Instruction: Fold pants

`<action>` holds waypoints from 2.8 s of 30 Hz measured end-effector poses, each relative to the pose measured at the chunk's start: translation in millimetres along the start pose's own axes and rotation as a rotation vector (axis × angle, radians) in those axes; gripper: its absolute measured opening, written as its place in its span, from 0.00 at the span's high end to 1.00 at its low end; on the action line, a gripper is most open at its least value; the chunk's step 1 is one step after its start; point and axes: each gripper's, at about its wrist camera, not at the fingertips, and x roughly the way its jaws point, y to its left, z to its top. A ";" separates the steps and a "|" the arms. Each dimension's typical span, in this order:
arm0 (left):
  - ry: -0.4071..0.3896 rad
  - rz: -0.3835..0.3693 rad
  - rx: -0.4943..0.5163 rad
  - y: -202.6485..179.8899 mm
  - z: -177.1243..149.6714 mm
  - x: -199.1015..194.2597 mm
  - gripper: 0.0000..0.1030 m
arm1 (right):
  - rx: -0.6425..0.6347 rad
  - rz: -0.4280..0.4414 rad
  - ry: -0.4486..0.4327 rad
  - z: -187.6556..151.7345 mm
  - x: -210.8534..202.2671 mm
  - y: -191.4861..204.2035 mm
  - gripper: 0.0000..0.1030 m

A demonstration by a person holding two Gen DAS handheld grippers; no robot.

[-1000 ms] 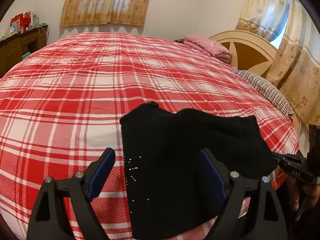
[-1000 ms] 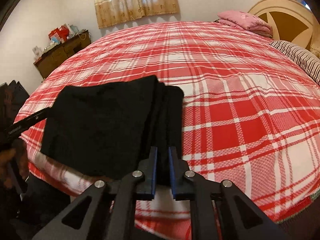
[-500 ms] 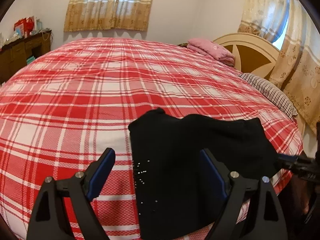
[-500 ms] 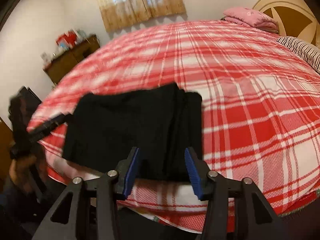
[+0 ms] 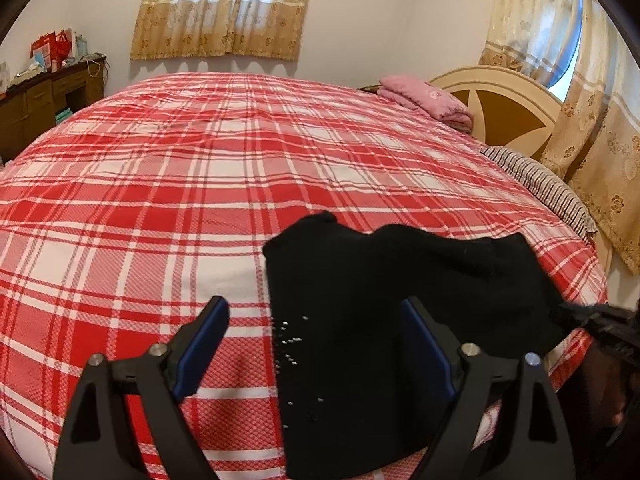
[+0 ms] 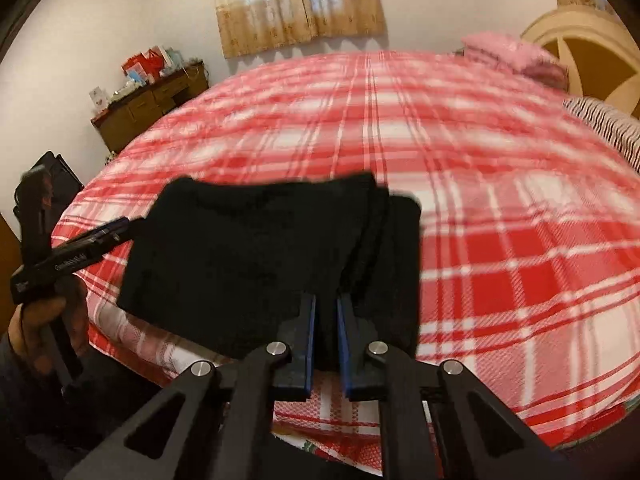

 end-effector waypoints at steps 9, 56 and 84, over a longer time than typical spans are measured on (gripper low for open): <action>0.043 0.056 0.023 3.3 -5.7 23.0 0.01 | 0.057 -0.105 0.081 -15.2 22.1 -34.4 0.91; 0.116 0.012 0.095 -16.6 -10.4 39.5 0.00 | 0.238 -0.021 0.026 4.4 47.4 -76.6 0.47; 0.064 -0.246 0.049 -2.6 8.2 13.7 0.86 | 0.130 0.211 -0.048 41.8 22.4 -10.5 0.77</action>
